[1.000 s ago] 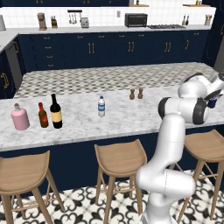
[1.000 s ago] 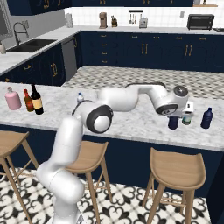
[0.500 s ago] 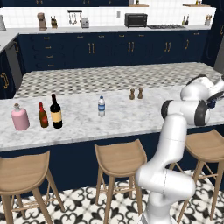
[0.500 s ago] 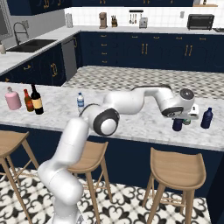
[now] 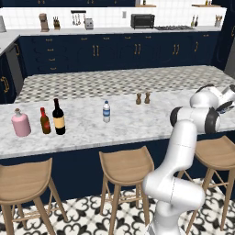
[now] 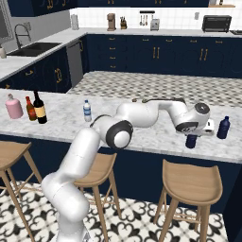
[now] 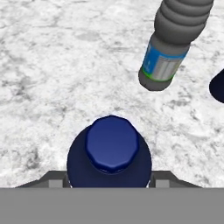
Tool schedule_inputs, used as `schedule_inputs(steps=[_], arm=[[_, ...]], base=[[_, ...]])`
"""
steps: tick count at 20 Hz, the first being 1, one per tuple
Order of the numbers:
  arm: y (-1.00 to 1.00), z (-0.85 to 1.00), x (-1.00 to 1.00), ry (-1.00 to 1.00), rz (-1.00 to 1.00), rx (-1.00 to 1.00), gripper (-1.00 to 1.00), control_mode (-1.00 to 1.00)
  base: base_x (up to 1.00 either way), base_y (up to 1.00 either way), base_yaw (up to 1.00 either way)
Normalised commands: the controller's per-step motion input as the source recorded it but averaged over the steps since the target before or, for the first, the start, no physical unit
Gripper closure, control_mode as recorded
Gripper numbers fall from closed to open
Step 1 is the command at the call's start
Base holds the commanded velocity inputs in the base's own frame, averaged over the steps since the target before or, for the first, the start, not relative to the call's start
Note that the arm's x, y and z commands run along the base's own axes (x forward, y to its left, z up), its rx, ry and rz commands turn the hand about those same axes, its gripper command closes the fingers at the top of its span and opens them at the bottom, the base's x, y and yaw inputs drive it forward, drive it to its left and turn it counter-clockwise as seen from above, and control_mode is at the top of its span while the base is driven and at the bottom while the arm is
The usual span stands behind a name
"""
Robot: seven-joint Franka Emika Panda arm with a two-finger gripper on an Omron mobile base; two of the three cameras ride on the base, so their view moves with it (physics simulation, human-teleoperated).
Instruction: Move the plastic bottles in the middle to the plastics group, and the glass bottles in the middle to the glass group.
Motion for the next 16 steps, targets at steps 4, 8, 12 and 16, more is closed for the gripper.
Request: schedule_inputs(steps=[4,8,12,16], arm=[[0.01,-0.14,0.00,0.00,0.00,-0.01,1.00,-1.00],[0.03,-0.01,0.01,0.00,0.00,0.00,1.00,-1.00],[0.00,0.00,0.29,-0.01,0.00,0.00,1.00,-1.00],[0.00,0.00,0.37,0.00,0.00,0.00,1.00,-1.00]], base=[[0.00,0.00,0.00],[0.00,0.00,0.00],[0.00,0.00,0.00],[0.00,0.00,0.00]])
